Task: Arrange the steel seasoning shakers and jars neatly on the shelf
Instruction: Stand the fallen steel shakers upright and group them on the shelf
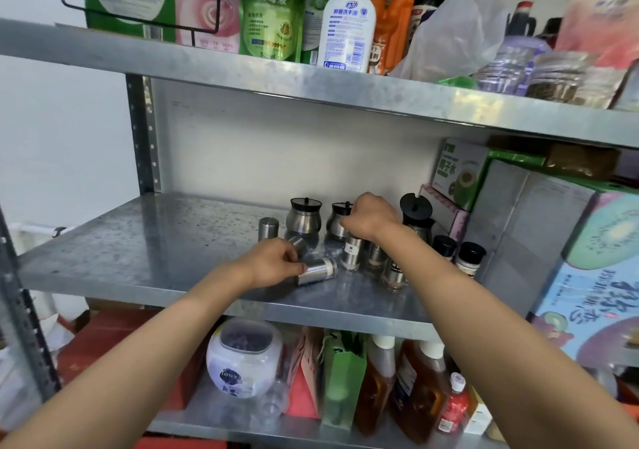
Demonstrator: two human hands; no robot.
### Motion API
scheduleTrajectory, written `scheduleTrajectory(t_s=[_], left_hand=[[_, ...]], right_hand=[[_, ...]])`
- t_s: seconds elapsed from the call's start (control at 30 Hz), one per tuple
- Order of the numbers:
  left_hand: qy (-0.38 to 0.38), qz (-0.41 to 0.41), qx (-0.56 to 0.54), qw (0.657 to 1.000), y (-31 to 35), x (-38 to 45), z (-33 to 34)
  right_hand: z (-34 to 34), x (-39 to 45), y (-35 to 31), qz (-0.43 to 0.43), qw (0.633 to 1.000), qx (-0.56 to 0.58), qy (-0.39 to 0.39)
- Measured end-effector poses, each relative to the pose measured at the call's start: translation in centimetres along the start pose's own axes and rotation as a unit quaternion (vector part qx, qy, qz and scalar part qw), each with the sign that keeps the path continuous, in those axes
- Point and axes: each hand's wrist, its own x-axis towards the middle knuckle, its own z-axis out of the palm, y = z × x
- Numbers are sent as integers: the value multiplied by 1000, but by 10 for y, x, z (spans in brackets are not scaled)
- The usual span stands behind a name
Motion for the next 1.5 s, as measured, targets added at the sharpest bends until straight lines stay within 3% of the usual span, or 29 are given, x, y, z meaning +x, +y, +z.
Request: scheduleTrajectory(t_s=[0.33,0.63,0.83,1.03,1.5], left_hand=[[-3,-49,24,999,-3,-1,6],[6,-33,-5,999,4,-3,12],[31,-67,-211,975,13,-6,6],[50,-51,-307,949,23,9,-1],[62,-4,-222,973,32,46,-3]], right_hand=[[-2,-17,-5,-30,999,-4,31],[0,-31,-3,-28,998,28,42],[-2,-30,0,-37,997,33,63],[-3,-28,2,-44,993,44,96],[-4,-26,15,-9,988,86,126]])
